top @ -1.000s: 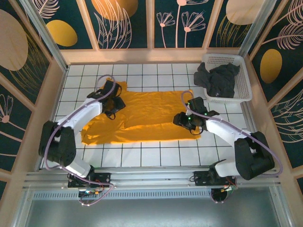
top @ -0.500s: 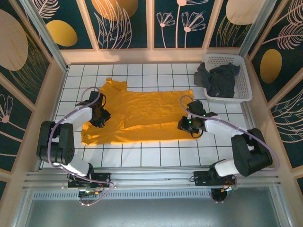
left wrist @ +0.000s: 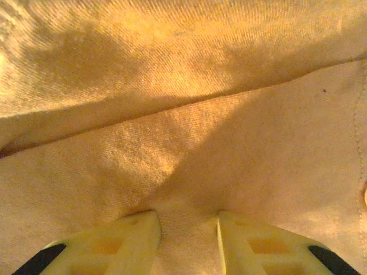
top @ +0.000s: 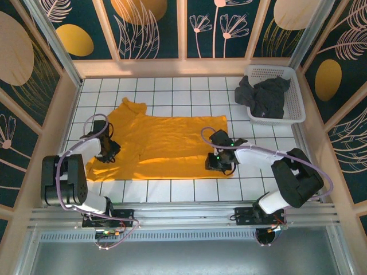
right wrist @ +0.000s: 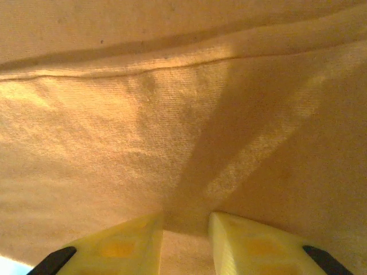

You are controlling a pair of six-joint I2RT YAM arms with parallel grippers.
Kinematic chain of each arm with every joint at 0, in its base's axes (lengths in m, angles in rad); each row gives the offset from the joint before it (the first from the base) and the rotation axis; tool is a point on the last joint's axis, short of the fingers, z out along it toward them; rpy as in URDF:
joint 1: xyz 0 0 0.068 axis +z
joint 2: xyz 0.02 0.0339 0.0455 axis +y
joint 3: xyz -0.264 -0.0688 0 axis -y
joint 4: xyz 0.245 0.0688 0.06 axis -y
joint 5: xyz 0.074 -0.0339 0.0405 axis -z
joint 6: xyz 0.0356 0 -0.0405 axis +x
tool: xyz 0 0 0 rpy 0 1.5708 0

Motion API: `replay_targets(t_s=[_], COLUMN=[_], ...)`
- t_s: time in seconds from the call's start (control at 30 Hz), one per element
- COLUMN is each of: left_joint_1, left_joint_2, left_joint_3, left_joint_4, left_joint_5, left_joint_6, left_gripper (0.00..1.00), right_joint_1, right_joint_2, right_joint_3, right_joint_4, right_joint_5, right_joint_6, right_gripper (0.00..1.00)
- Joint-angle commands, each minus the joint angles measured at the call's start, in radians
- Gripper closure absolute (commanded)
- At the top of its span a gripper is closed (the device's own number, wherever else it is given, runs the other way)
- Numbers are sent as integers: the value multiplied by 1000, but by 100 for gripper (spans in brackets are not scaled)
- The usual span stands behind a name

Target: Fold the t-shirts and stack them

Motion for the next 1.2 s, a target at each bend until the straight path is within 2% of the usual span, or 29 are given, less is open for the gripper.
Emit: replay_targets(t_s=[0.0,0.17,0.27,0.4,0.5,0.77,0.97,1.17], left_joint_1=[40,43,45,44,45,45,45,45], left_joint_2=[-16,-48,-12,165,324,681,831,880], left_joint_3=[-52,105,238,461,631,1025,1201,1228], left_joint_4=[-140,-196,-158,-104,-89,-89,-151,-191], left_joint_5=[-94,-106,-43,47,59,162,148,137], left_joint_6=[41,14,-31,-31,-19,27,69,68], left_gripper=[65,55,54,54,54,55,63,64], right_joint_1=[35,24,-13,-101,-186,-255,-263,-264], right_joint_2=[18,-43,-62,0,90,273,309,313], right_joint_3=[-5,111,185,282,382,602,638,621], right_joint_4=[-153,-165,-121,-54,-36,-51,-50,-43], right_joint_5=[-37,37,69,52,43,71,57,50], right_joint_6=[41,21,-3,-17,-26,-57,-49,-37], right_gripper=[67,60,57,56,57,57,57,57])
